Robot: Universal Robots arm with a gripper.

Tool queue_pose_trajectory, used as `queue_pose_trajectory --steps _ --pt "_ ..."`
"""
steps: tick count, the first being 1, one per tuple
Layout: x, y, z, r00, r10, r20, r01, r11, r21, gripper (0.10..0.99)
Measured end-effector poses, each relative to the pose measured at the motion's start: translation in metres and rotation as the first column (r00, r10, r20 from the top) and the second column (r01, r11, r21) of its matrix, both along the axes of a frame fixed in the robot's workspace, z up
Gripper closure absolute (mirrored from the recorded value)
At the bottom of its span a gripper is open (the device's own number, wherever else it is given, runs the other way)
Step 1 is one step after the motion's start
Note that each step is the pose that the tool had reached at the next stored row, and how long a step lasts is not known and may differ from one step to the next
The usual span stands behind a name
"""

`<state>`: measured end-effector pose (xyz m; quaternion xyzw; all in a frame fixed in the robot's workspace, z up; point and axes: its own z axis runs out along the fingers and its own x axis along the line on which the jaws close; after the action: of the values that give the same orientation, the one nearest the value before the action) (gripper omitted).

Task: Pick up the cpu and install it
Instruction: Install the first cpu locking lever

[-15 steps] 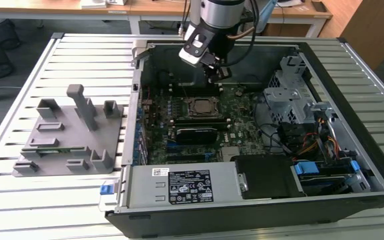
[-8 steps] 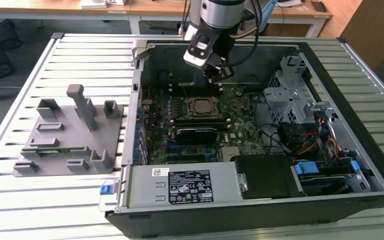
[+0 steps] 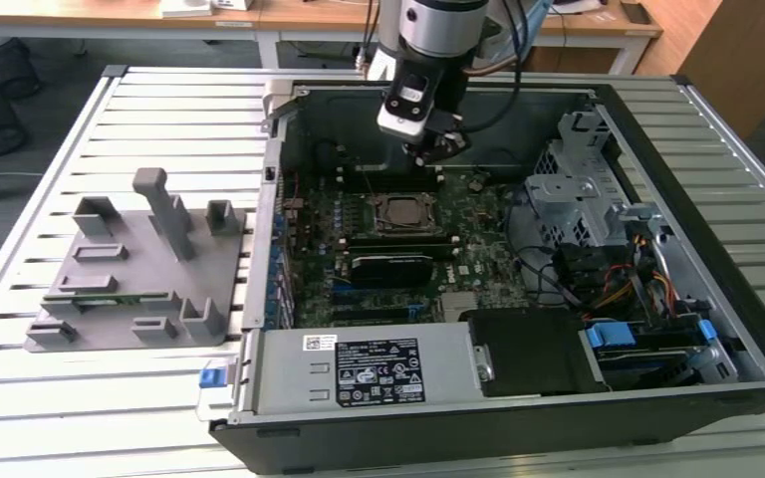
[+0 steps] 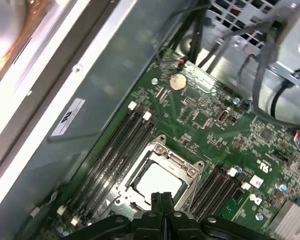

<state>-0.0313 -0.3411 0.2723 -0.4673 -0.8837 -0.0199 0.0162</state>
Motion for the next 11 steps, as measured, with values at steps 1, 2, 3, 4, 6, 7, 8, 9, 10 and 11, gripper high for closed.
queue_pose_trajectory --steps 1,2,3,4,6,7,8,9,10,11 --pt "0.0 0.0 -0.0003 0.9998 0.019 0.0 -0.019 0.9998 0.0 0.973" --pt "-0.0001 0.0 -0.0005 0.9994 0.035 -0.0001 -0.035 0.9994 0.0 0.973" --pt "-0.0001 0.0 -0.0009 0.9988 0.049 0.0 -0.049 0.9988 0.0 0.973" --pt "-0.0001 0.0 -0.0013 0.9981 0.062 -0.0001 -0.062 0.9981 0.0 0.973" --pt "-0.0001 0.0 -0.0025 0.9961 0.088 -0.0004 -0.088 0.9961 0.0 0.973" --pt "-0.0001 0.0 -0.003 0.9943 0.106 -0.0006 -0.106 0.9943 0.0 0.973" --pt "-0.0001 0.0 -0.0036 0.9922 0.125 -0.0005 -0.125 0.9922 0.0 0.973" --pt "-0.0001 0.0 -0.0041 0.9897 0.143 -0.0006 -0.143 0.9897 0.0 0.973" --pt "-0.0001 0.0 -0.0044 0.9869 0.161 -0.0005 -0.161 0.9869 0.0 0.973" --pt "-0.0001 0.0 -0.0045 0.9838 0.179 -0.0007 -0.179 0.9838 -0.001 0.973"
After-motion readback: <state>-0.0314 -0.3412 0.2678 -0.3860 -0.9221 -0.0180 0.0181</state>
